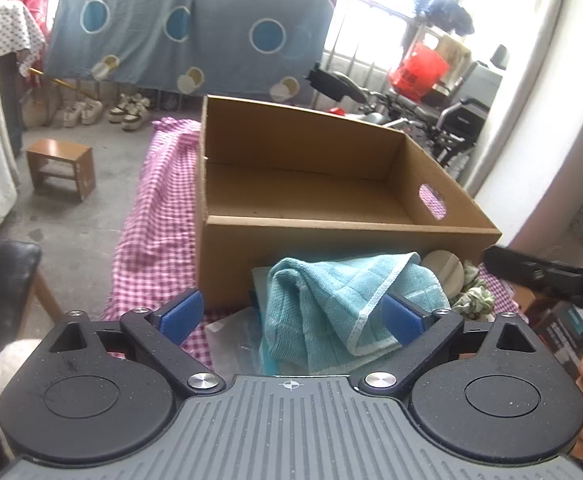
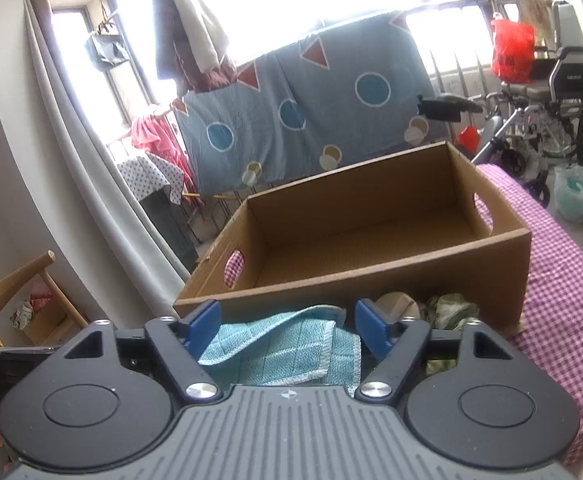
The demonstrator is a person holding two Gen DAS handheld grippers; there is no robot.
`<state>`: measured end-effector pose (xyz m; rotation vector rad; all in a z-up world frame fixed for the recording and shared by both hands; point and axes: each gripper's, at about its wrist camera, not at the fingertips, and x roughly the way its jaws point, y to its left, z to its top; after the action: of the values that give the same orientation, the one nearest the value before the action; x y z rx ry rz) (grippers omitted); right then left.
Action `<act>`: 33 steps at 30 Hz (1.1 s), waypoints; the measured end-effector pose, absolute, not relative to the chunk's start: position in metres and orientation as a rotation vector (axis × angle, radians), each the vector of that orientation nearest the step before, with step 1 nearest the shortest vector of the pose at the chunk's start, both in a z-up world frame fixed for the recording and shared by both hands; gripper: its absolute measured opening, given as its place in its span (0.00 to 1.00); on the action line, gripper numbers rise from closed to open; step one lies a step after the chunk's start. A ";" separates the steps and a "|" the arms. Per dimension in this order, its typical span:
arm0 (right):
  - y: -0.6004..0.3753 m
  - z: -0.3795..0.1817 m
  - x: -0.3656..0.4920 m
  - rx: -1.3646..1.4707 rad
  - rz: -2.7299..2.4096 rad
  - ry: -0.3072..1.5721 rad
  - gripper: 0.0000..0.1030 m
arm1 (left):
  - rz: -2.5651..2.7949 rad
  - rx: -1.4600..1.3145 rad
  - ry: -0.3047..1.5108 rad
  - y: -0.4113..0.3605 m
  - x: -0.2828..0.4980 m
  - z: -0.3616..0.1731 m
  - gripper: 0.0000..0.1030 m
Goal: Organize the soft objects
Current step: 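Grasp the folded teal towel with the right gripper while the left gripper grasps it too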
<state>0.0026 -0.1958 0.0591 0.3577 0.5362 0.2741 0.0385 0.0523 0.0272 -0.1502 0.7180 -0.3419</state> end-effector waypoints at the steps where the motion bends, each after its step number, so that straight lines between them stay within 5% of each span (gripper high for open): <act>1: -0.194 0.055 0.008 0.365 0.270 0.561 0.69 | -0.361 -0.148 0.724 0.050 0.044 0.024 0.84; 3: -0.194 0.046 0.017 0.387 0.261 0.604 0.65 | -0.397 -0.165 0.758 0.048 0.055 0.018 0.71; 8: -0.191 0.035 0.026 0.409 0.246 0.666 0.62 | -0.476 -0.268 0.872 0.055 0.081 -0.001 0.70; 17: -0.185 0.029 0.030 0.417 0.257 0.698 0.58 | -0.511 -0.262 0.865 0.054 0.083 0.003 0.44; 33: -0.181 0.018 0.038 0.401 0.283 0.687 0.58 | -0.524 -0.156 0.797 0.042 0.074 0.017 0.43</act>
<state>0.0382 -0.1808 0.0181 0.4005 0.6872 0.2826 0.0743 0.0424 0.0171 -0.1555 0.7969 -0.5241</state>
